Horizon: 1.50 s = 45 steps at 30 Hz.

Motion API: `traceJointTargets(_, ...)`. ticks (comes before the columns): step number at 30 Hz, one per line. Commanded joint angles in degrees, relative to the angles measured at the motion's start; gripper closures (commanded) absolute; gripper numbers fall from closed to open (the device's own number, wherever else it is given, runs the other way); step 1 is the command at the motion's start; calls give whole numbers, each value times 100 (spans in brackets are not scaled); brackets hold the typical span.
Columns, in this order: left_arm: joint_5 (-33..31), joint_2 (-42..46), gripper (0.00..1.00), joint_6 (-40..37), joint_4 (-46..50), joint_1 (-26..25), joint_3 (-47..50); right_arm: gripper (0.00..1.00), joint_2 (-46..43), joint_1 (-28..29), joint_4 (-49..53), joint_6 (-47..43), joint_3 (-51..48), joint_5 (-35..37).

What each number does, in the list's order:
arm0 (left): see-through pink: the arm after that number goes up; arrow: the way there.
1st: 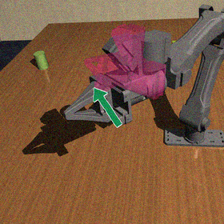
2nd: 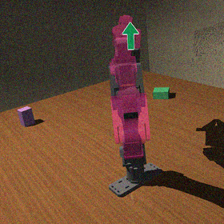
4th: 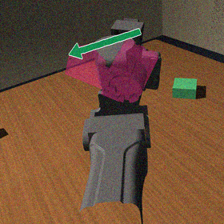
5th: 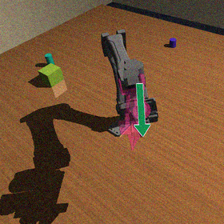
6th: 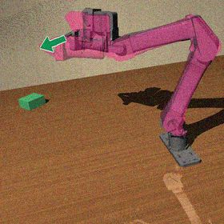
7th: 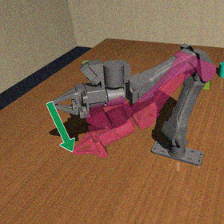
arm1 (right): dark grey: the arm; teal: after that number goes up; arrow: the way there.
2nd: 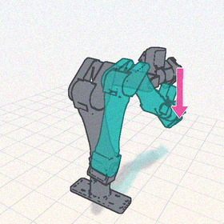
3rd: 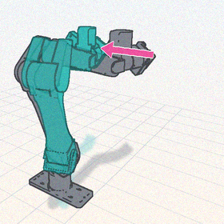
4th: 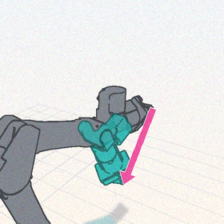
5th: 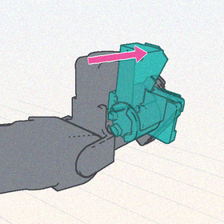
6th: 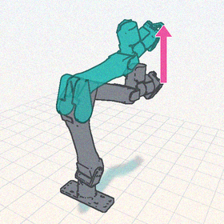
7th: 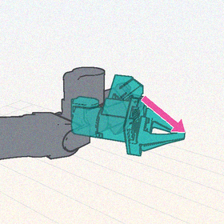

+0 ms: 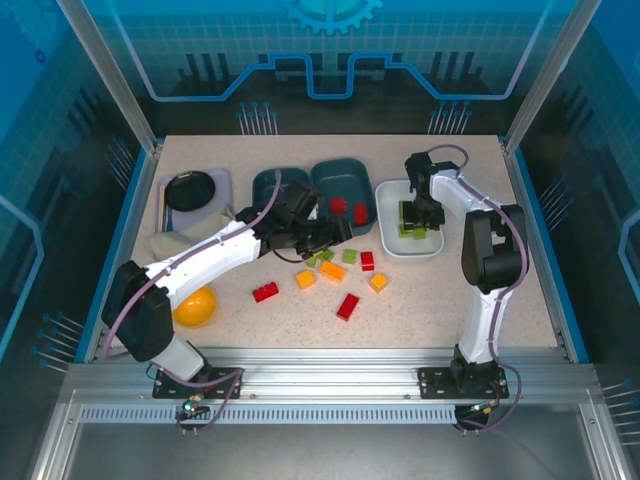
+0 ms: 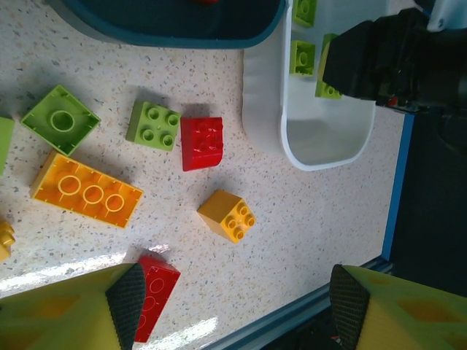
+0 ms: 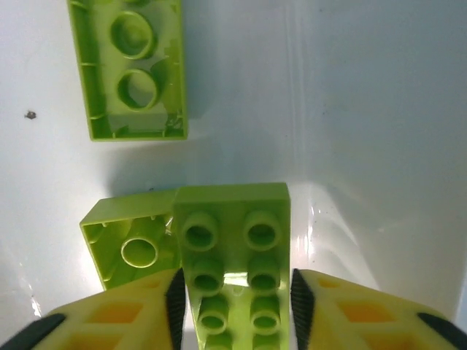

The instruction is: Sort the legos into containers by color

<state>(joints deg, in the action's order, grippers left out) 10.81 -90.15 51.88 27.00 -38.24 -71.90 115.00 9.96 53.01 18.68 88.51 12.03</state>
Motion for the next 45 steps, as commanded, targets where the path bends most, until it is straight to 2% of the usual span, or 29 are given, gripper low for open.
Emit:
traceJointTargets(1,162,-107,29,-178,300,-58,-194,51,-178,-65,114,75,106,25)
traceJointTargets(4,-1,-141,29,-186,614,-53,-183,44,-472,21,95,41,105,-25)
traceJointTargets(8,-353,-195,29,-59,1236,-56,-176,42,-1057,298,51,-60,87,-132)
traceJointTargets(11,-706,-212,31,153,1831,-56,-120,42,-1794,742,-231,-198,-265,-330)
traceJointTargets(16,-924,-661,30,-208,2503,-28,-244,31,-3253,1706,-1095,-192,-1721,-1276)
traceJointTargets(19,-1017,-878,26,-310,2459,-27,-153,22,-4193,2131,-1843,134,-2738,-1854)
traceJointTargets(21,-1077,-1002,24,-590,2370,-23,-130,18,-4838,2244,-2342,469,-3429,-2264)
traceJointTargets(25,-1426,-1312,21,-1497,2573,-13,-379,17,-5603,2300,-2600,1023,-4366,-2464)
traceJointTargets(28,-1334,-1490,19,-1607,2643,142,-407,18,-5866,2310,-2477,1127,-4617,-2462)
traceJointTargets(37,-1032,-1798,18,-865,2296,211,-369,18,-5976,2327,-2354,1172,-4601,-2389)
traceJointTargets(45,-1072,-2199,22,-966,2242,246,-539,19,-5875,2405,-2372,1217,-4615,-2459)
